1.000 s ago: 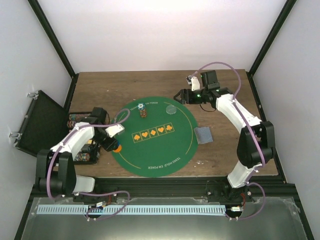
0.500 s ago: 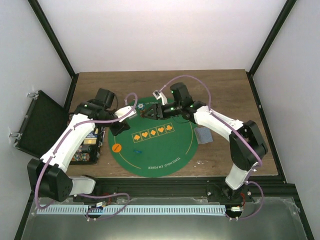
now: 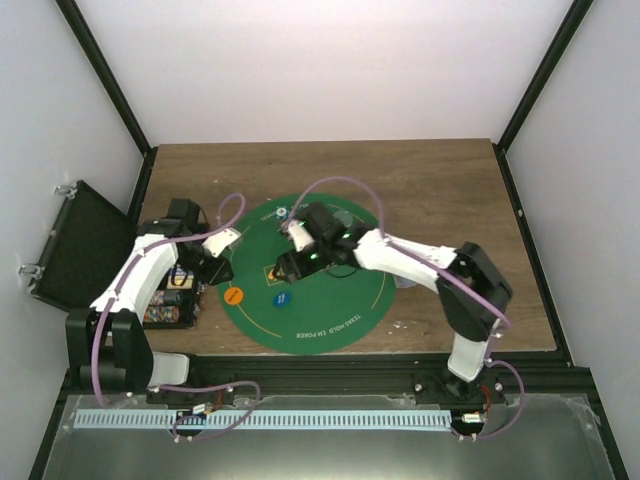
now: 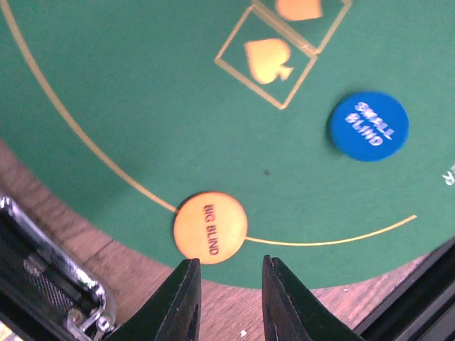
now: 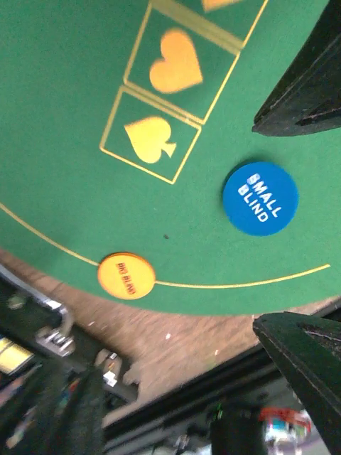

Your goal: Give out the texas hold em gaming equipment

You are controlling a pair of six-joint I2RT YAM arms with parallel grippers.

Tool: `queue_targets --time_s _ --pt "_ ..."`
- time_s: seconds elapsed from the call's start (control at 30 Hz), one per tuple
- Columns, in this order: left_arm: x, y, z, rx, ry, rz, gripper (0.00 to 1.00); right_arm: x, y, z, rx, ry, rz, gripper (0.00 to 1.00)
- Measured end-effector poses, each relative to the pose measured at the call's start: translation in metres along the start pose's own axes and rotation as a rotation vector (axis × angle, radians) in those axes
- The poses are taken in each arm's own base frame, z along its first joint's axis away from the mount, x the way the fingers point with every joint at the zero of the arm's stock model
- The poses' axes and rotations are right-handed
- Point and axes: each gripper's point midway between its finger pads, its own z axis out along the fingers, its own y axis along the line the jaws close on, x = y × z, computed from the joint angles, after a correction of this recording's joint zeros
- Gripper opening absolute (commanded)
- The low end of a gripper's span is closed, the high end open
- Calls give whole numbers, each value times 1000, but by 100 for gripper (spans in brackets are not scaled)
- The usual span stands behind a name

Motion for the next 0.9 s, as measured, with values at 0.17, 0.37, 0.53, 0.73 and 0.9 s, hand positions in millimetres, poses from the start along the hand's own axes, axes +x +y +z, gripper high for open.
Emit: queue_targets --time_s 0.17,0.37,0.53,0.73,0.9 --pt "26 22 15 -18 38 -145 33 25 17 58 89 144 -114 74" --pt "36 28 26 -20 59 -196 35 42 15 108 236 264 -226 77" --pt "33 30 26 -30 46 -190 37 63 7 113 339 342 -291 71" --pt "32 31 24 -34 40 -184 38 74 -2 106 403 374 -309 66" --pt "32 31 24 -35 39 -182 38 82 -16 94 473 398 -316 62"
